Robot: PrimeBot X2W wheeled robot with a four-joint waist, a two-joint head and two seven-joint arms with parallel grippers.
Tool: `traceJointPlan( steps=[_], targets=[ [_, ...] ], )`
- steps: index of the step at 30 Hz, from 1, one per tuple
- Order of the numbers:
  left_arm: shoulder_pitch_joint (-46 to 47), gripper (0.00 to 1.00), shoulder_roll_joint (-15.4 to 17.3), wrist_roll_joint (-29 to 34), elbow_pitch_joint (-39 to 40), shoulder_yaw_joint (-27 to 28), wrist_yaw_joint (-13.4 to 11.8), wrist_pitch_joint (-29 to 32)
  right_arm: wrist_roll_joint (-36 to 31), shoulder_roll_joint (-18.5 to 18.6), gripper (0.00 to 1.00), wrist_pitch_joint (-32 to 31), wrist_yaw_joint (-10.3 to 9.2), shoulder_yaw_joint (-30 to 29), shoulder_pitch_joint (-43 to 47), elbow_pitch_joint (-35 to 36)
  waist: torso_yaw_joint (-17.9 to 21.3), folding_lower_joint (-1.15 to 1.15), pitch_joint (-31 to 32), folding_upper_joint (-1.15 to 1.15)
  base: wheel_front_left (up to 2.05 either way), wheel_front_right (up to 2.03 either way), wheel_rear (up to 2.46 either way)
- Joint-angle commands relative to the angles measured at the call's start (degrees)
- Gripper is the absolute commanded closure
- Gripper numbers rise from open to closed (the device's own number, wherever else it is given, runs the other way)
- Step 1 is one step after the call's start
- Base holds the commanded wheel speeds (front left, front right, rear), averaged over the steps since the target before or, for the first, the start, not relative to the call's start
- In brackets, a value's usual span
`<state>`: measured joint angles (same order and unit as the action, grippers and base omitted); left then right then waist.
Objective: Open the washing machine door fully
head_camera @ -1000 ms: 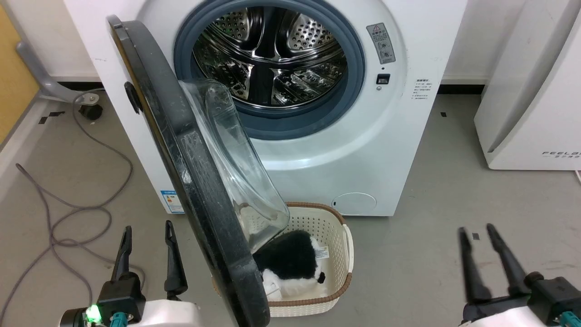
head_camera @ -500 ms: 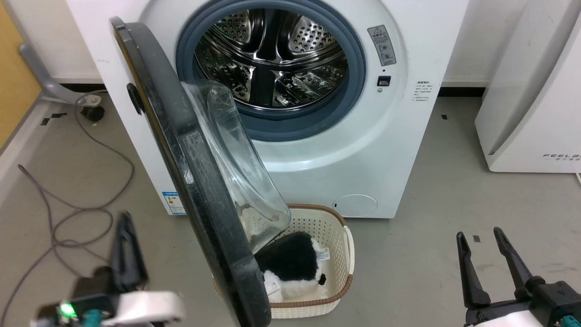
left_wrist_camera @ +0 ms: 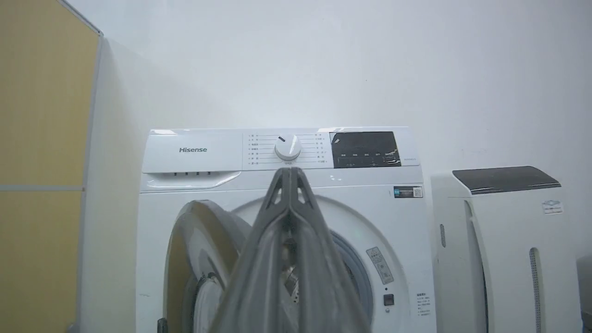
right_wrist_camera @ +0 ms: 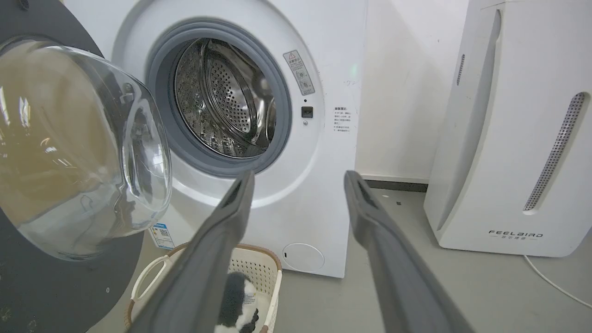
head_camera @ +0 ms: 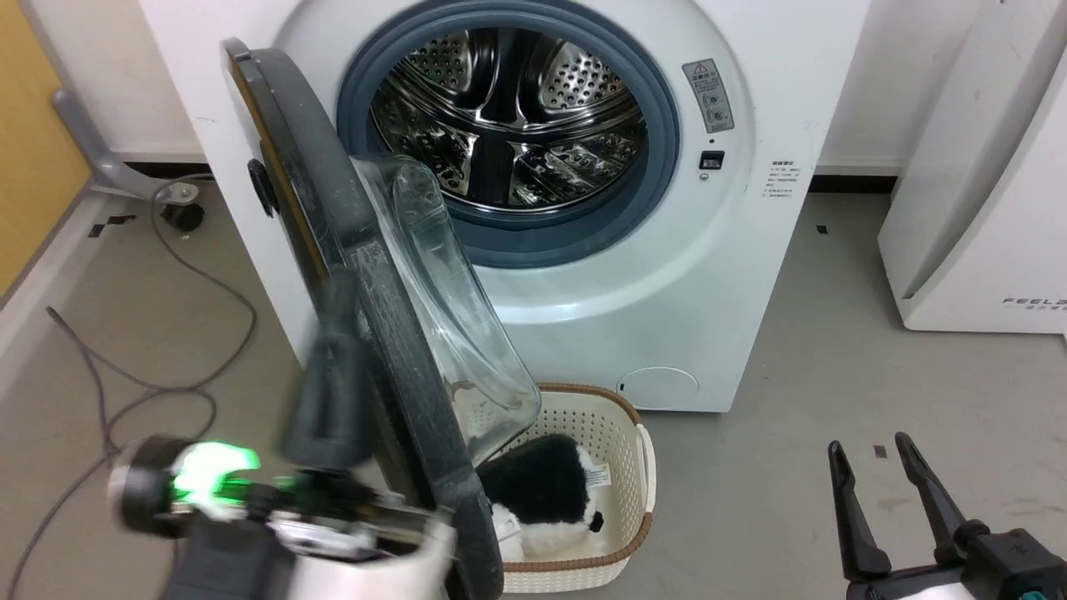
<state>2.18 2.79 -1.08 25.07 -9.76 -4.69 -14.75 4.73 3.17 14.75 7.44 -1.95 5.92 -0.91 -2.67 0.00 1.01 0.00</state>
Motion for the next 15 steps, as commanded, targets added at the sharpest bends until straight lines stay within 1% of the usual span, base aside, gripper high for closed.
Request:
traceJointPlan(
  steps=[1, 5, 8, 11, 15],
  targets=[
    [0.82, 1.00, 0.11, 0.77, 0.58, -2.18, 0.65, -0.25, 0.42, -0.28, 0.00, 0.25, 0.05, 0.20, 0.87, -0.06, -0.17, 0.00, 0.12, 0.00, 0.00, 0.00, 0.00],
    [0.70, 1.00, 0.11, 2.05, 0.85, -9.50, 2.45, -0.25, 0.57, -0.28, 0.00, 0.25, 0.05, 0.47, 1.07, -0.32, -0.51, 0.00, 0.40, 0.00, 0.00, 0.00, 0.00],
    [-0.22, 1.00, 0.53, 3.34, 0.26, -13.57, 3.91, -0.25, 0.65, -0.29, 0.00, 0.25, 0.05, 0.61, 1.12, -0.46, -0.65, 0.00, 0.55, 0.00, 0.00, 0.00, 0.00],
    [-1.76, 1.00, 1.37, 4.01, -0.67, -16.72, 5.20, -0.25, 0.72, -0.29, 0.00, 0.25, 0.05, 0.74, 1.19, -0.59, -0.78, 0.00, 0.64, 0.00, 0.00, 0.00, 0.00],
    [-3.77, 1.00, 2.39, 4.21, -2.83, -19.21, 6.19, -0.25, 0.75, -0.29, 0.00, 0.25, 0.05, 0.56, 1.13, -0.72, -1.11, 0.00, 0.45, 0.00, 0.00, 0.00, 0.00]
  ],
)
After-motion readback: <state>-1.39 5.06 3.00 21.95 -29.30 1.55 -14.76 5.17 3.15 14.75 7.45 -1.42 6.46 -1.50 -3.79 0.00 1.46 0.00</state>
